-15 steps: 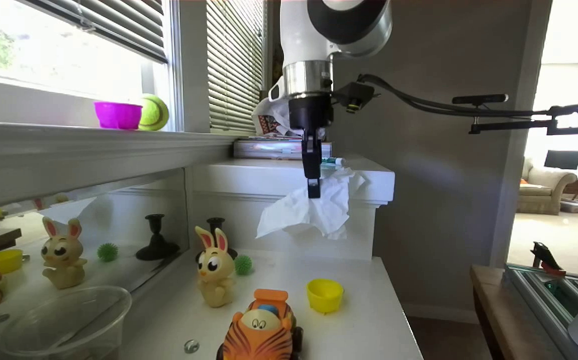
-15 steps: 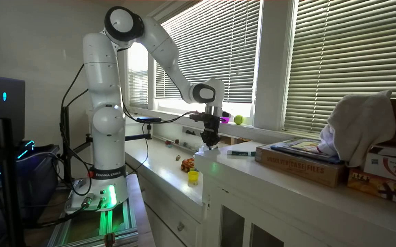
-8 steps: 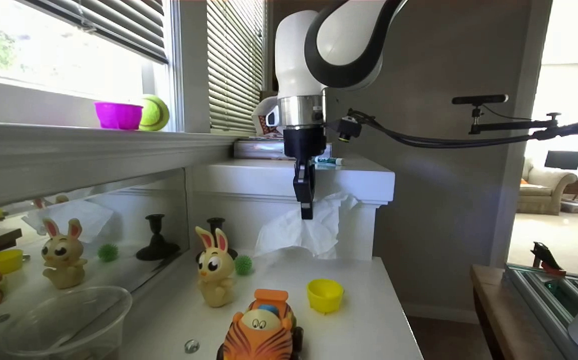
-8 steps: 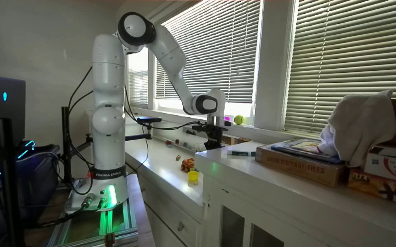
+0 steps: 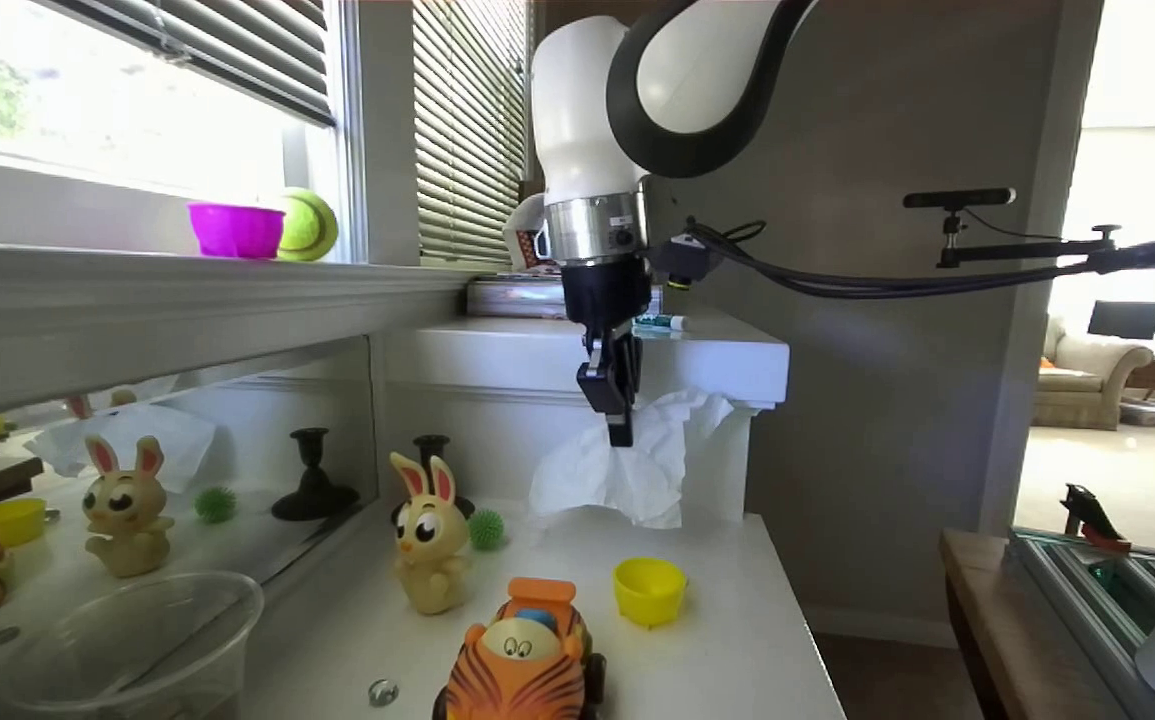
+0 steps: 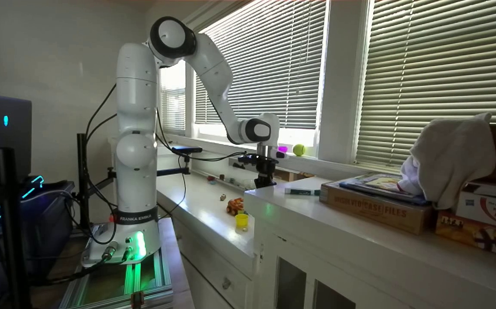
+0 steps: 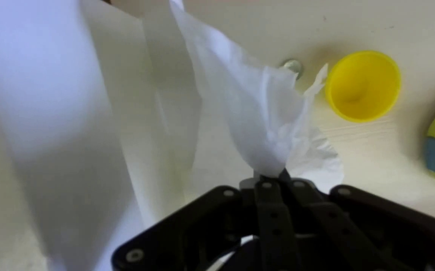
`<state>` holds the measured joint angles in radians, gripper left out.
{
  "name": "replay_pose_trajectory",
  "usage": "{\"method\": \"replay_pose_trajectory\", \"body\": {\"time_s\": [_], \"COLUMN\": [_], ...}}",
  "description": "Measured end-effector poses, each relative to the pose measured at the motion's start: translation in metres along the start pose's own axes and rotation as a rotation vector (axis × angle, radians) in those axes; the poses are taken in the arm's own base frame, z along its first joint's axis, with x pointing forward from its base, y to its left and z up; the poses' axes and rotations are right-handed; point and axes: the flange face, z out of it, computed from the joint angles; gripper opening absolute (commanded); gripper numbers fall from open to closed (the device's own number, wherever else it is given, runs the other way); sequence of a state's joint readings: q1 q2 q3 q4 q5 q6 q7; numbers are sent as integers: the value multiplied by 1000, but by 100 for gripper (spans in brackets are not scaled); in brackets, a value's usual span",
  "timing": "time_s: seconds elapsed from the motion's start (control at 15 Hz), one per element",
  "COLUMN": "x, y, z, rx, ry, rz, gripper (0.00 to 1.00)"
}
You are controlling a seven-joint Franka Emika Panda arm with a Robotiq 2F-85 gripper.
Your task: Use the paper towel to clean the surface
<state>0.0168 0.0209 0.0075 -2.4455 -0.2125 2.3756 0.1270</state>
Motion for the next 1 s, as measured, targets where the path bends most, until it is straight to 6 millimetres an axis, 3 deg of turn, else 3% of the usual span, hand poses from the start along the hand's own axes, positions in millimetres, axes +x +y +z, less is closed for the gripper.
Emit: {"method": "replay_pose_trajectory", "body": {"time_s": [0.4, 1.0], "x": [16, 28], "y": [-11, -19], "z": [-17, 17], "rx": [28, 38], "ry": [71, 109], "rz": [194, 242], "gripper": [0, 0]}}
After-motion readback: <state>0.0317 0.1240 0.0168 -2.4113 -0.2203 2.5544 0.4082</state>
